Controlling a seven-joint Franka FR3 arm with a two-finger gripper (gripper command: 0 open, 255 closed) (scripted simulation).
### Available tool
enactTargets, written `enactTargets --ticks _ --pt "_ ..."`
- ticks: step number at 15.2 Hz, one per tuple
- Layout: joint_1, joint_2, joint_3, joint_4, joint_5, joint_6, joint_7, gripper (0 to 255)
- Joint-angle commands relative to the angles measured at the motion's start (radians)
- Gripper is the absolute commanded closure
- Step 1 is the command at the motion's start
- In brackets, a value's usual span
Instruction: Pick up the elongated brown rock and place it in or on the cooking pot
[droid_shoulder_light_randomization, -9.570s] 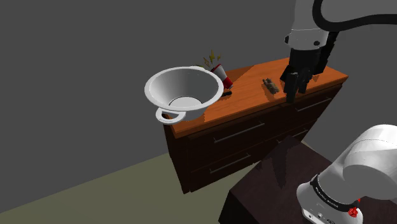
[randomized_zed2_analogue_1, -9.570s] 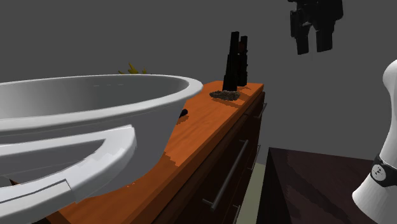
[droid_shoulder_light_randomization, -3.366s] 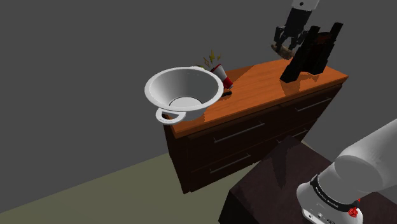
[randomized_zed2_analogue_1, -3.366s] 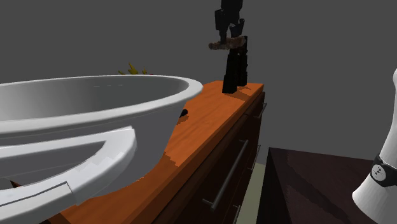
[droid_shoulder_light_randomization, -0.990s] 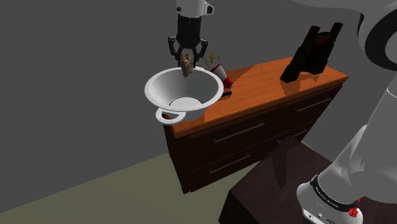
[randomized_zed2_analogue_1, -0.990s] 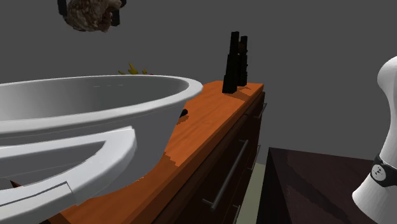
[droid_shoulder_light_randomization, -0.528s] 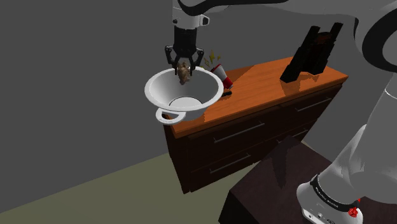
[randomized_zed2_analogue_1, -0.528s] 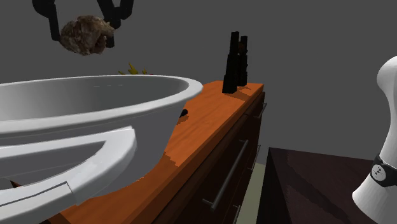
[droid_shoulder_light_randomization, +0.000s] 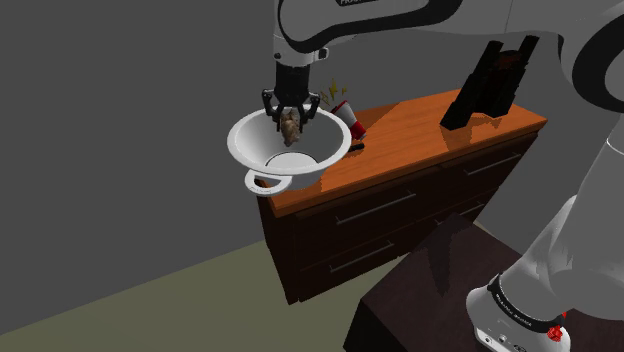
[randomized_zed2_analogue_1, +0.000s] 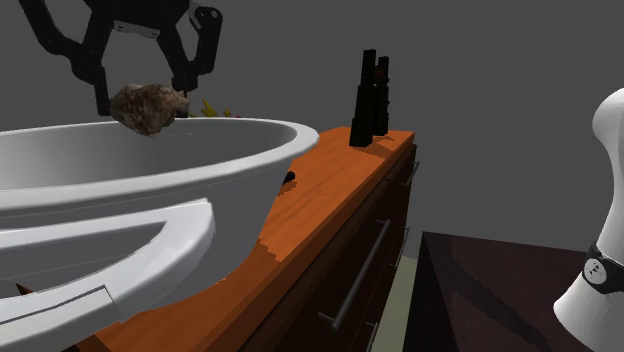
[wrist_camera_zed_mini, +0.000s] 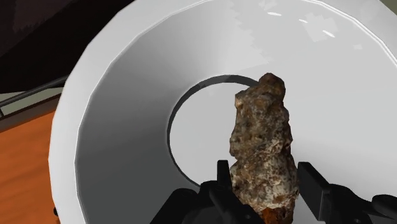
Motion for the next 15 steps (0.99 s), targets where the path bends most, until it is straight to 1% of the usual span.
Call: enactTargets --ticks 1,7,8,13,15 --pt "0.001 0.002 0.0 -0.003 0.0 0.006 0.0 255" --pt "0.001 0.002 0.0 -0.003 0.0 0.006 0.0 255" --pt "0.001 0.002 0.0 -0.003 0.0 0.006 0.0 0" --pt "0.001 0.002 0.0 -0.003 0.0 0.006 0.0 0" --pt "-0.002 -0.002 -0.001 0.058 0.0 -0.059 0.001 0"
